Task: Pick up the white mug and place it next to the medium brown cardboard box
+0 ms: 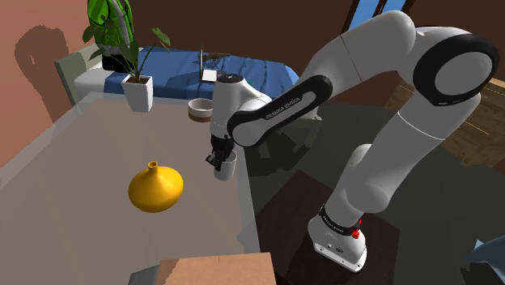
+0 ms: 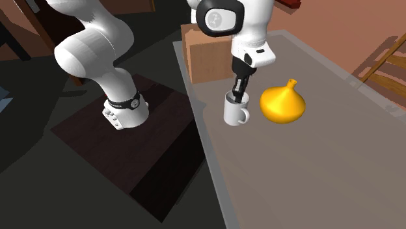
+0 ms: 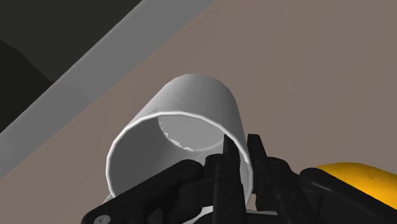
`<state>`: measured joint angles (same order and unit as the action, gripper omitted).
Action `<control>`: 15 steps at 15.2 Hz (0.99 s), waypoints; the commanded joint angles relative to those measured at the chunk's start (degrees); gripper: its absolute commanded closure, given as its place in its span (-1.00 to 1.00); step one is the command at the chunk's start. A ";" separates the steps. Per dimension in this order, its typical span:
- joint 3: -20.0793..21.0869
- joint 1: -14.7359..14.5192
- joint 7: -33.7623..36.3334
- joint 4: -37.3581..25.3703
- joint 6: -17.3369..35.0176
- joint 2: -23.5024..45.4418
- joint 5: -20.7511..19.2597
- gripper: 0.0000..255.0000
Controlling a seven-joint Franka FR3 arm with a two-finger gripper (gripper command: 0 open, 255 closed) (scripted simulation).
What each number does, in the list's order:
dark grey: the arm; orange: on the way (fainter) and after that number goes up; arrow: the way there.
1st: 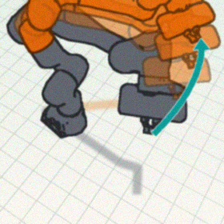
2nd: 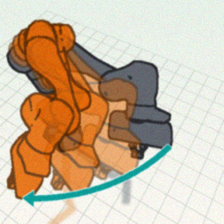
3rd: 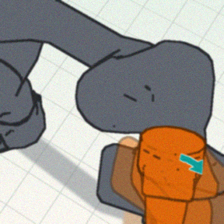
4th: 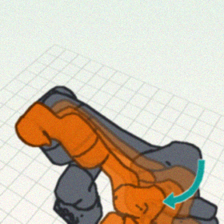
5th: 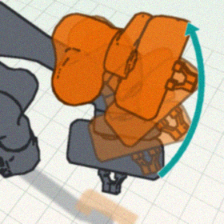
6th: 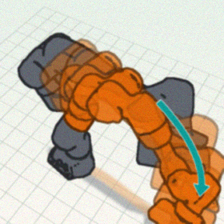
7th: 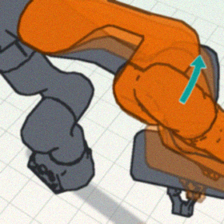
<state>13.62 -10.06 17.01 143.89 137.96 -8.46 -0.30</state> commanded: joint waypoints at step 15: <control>-1.02 -0.34 -2.07 -6.18 -13.58 -7.52 1.89 1.00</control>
<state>12.71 -10.45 15.11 138.18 125.15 -15.72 1.56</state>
